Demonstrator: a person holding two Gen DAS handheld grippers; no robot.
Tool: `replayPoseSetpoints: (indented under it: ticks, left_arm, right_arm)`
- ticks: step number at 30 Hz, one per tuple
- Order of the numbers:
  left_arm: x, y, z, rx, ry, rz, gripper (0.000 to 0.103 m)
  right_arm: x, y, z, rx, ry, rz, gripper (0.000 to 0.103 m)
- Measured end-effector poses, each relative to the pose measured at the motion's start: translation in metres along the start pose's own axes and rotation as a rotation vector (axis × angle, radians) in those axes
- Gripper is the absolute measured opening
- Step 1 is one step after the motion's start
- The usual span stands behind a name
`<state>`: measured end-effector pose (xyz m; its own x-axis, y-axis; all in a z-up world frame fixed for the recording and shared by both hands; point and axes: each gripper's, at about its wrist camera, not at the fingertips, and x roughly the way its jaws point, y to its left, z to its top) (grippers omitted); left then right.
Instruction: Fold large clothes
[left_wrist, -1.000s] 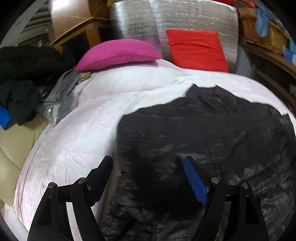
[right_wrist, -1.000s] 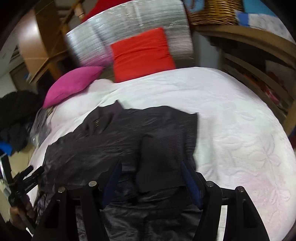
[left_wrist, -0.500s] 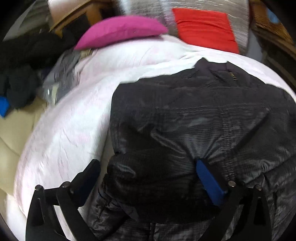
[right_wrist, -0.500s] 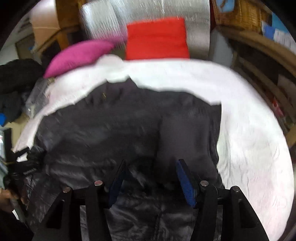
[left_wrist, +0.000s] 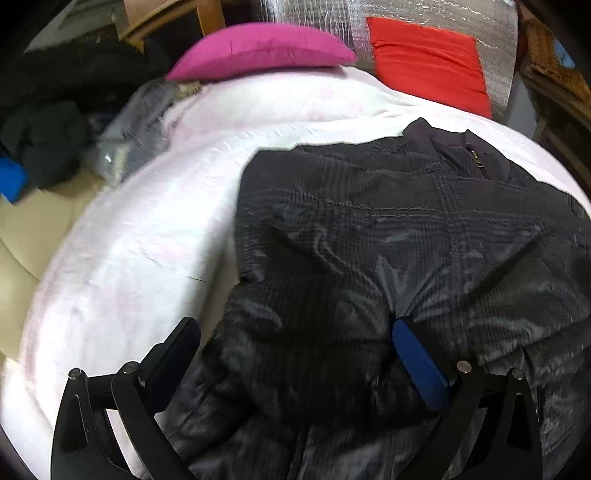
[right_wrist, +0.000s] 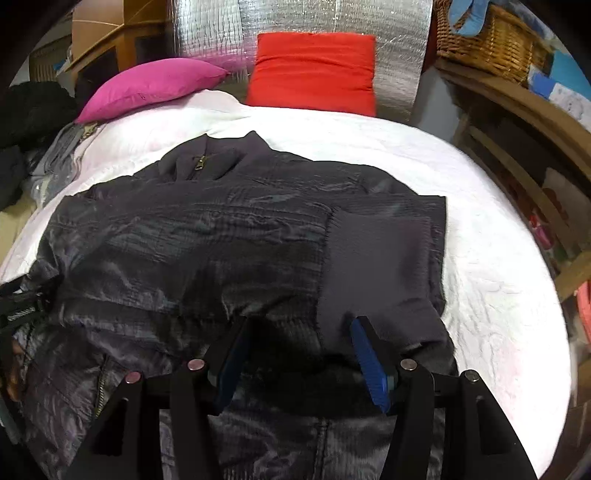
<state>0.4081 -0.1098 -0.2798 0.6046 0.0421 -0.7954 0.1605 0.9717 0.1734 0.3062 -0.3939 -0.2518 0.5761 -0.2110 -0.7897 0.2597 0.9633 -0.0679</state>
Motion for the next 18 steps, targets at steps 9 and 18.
replayPoseSetpoints:
  ticks: [9,18]
  left_arm:
    - [-0.066,0.003,-0.041,0.043,-0.148,0.042,0.103]
    - [-0.113,0.031,-0.116,0.028,-0.157,0.090,0.103]
  right_arm:
    - [-0.050,0.025,-0.024,-0.115,-0.089,-0.156,0.061]
    - [-0.110,0.048,-0.068,-0.180,-0.163,-0.234,0.061]
